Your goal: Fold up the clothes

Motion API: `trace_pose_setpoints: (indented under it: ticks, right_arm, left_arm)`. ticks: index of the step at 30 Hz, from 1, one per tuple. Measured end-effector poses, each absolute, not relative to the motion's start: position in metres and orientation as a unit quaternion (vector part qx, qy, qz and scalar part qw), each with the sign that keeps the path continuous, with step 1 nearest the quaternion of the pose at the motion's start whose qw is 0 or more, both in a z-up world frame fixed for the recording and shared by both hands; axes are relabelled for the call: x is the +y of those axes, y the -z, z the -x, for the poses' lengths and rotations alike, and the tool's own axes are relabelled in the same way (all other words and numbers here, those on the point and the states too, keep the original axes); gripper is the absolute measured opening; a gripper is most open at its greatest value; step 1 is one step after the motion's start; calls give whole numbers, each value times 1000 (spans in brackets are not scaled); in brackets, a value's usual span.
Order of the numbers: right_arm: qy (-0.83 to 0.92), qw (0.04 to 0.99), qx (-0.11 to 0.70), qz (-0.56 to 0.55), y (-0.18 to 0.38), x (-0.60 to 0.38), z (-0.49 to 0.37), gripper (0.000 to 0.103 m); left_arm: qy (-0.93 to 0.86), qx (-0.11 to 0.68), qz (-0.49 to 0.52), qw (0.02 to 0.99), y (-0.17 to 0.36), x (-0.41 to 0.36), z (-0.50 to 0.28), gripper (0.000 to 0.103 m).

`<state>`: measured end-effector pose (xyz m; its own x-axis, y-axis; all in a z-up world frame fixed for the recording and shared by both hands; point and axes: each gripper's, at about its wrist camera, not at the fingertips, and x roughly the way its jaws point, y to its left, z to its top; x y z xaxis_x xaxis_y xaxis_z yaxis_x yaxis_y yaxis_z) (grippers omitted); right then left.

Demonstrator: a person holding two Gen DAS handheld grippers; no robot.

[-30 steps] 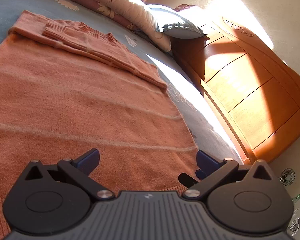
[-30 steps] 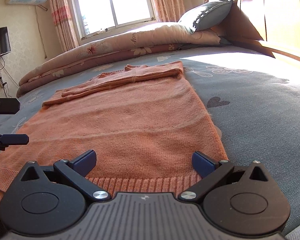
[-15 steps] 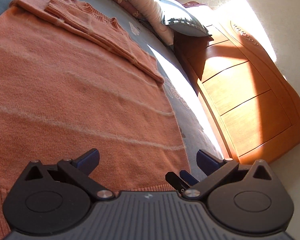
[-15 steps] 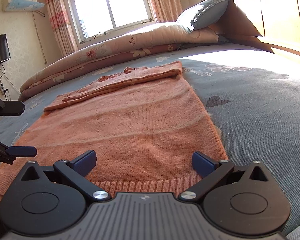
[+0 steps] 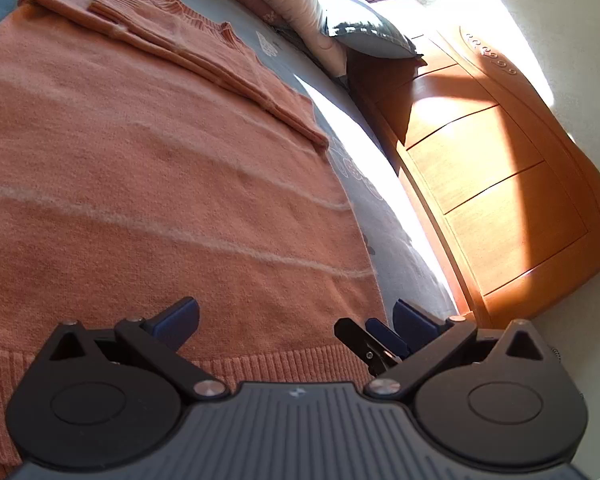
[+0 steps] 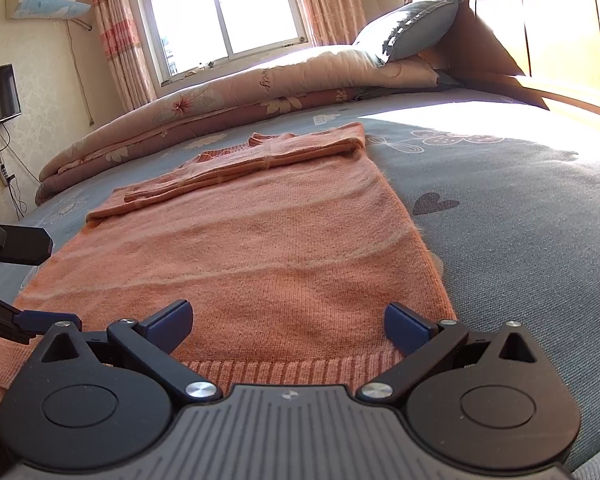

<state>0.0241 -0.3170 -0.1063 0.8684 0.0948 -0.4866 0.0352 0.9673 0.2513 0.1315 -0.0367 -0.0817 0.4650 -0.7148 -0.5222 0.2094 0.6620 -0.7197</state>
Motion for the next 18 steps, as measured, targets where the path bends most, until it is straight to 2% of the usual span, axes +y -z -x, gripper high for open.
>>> trace_pose_setpoints:
  ticks: [10, 18]
  right_arm:
    - [-11, 960, 259, -108, 107, -312, -24, 103]
    - [-7, 960, 263, -93, 107, -309, -25, 103]
  left_arm:
    - [254, 423, 304, 815, 87, 24, -115, 102]
    - [195, 385, 311, 847, 70, 57, -151, 102]
